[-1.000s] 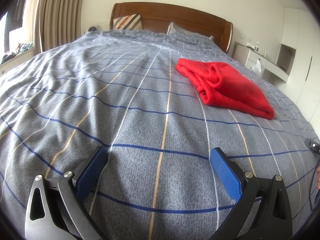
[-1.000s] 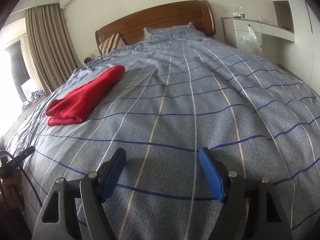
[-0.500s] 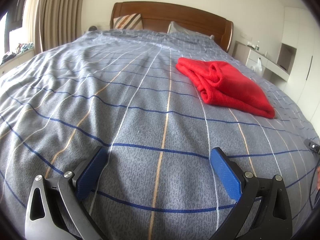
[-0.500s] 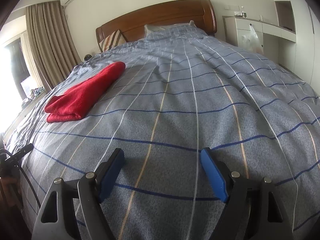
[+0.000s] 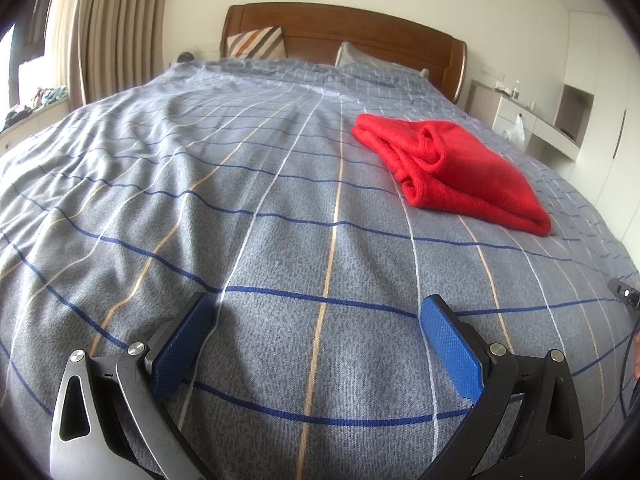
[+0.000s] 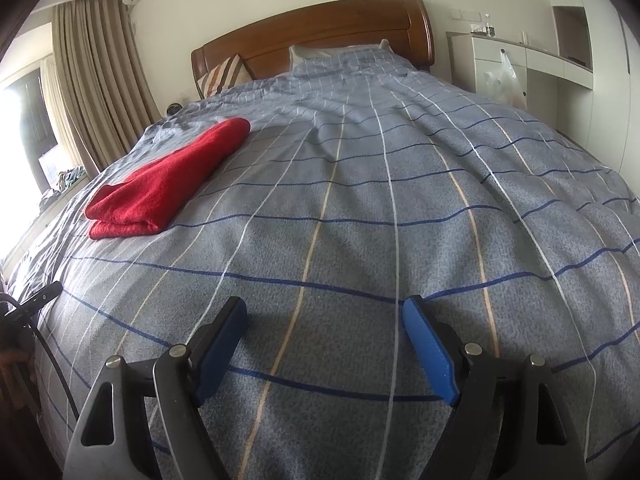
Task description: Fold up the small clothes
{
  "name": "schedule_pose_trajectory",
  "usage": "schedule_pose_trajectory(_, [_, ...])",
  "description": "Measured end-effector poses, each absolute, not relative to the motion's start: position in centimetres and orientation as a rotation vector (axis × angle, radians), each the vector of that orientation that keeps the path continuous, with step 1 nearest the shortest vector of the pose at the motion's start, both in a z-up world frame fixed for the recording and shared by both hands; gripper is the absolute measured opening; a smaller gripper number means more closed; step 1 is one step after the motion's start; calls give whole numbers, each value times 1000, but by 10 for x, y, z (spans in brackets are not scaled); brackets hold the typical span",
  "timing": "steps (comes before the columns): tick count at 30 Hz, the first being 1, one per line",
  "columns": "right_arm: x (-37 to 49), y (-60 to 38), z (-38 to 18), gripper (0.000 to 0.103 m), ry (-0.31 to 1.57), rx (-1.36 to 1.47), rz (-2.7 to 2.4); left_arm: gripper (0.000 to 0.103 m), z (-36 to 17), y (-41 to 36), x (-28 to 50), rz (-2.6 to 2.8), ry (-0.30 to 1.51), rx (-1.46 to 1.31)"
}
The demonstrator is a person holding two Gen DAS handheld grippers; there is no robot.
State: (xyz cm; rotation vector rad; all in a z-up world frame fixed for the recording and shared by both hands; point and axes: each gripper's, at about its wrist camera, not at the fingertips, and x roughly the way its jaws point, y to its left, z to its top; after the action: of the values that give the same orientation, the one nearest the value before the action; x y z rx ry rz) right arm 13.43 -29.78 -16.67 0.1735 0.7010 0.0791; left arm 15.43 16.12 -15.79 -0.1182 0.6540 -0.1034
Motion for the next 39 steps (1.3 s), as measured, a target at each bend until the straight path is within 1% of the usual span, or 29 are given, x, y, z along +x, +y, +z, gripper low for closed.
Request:
schedule_pose_trajectory(2, [135, -297, -166, 81, 709, 173, 77, 102, -157, 161, 155, -101, 670, -114])
schedule_pose_trajectory(4, [141, -295, -159, 81, 761, 147, 72, 101, -147, 162, 160, -117, 743, -100])
schedule_pose_trajectory(6, [148, -291, -144, 80, 801, 109, 63, 101, -128, 167, 163, -201, 744, -187])
schedule_pose_trajectory(8, [153, -287, -117, 80, 734, 99, 77, 102, -107, 170, 174, -313, 715, -314])
schedule_pose_trajectory(10, [174, -279, -92, 81, 703, 118, 125, 102, -91, 164, 202, -388, 725, -383])
schedule_pose_trajectory(13, [229, -256, -74, 81, 740, 208, 281, 102, -86, 144, 263, -480, 799, -449])
schedule_pose_trajectory(17, [316, -222, -90, 81, 865, 348, 447, 101, -108, 123, 334, -430, 946, -443])
schedule_pose_trajectory(20, [368, -198, -119, 81, 956, 421, 500, 100, -127, 122, 359, -372, 1029, -441])
schedule_pose_trajectory(22, [387, -186, -142, 81, 997, 480, 496, 99, -130, 122, 362, -377, 1030, -441])
schedule_pose_trajectory(23, [395, -180, -151, 80, 1010, 506, 487, 95, -129, 121, 362, -384, 1022, -434])
schedule_pose_trajectory(24, [399, -171, -159, 77, 1012, 514, 489, 90, -128, 119, 361, -399, 1018, -421])
schedule_pose_trajectory(25, [401, -163, -162, 67, 1003, 496, 498, 67, -128, 113, 363, -417, 1026, -403])
schedule_pose_trajectory(26, [400, -153, -161, 63, 991, 452, 494, 36, -130, 107, 364, -436, 1047, -380])
schedule_pose_trajectory(27, [396, -142, -157, 49, 968, 369, 474, 28, -132, 100, 364, -437, 1063, -351])
schedule_pose_trajectory(28, [390, -132, -149, 36, 936, 279, 443, 24, -131, 96, 362, -428, 1048, -316])
schedule_pose_trajectory(30, [374, -116, -128, 29, 866, 116, 406, 21, -122, 92, 355, -426, 1009, -283])
schedule_pose_trajectory(34, [349, -105, -76, 27, 720, -51, 430, 20, -83, 98, 341, -470, 903, -331])
schedule_pose_trajectory(37, [332, -111, -33, 27, 625, -65, 443, 20, -42, 98, 330, -515, 821, -319])
schedule_pose_trajectory(39, [332, -119, -14, 27, 597, -50, 445, 21, -22, 93, 329, -525, 782, -299])
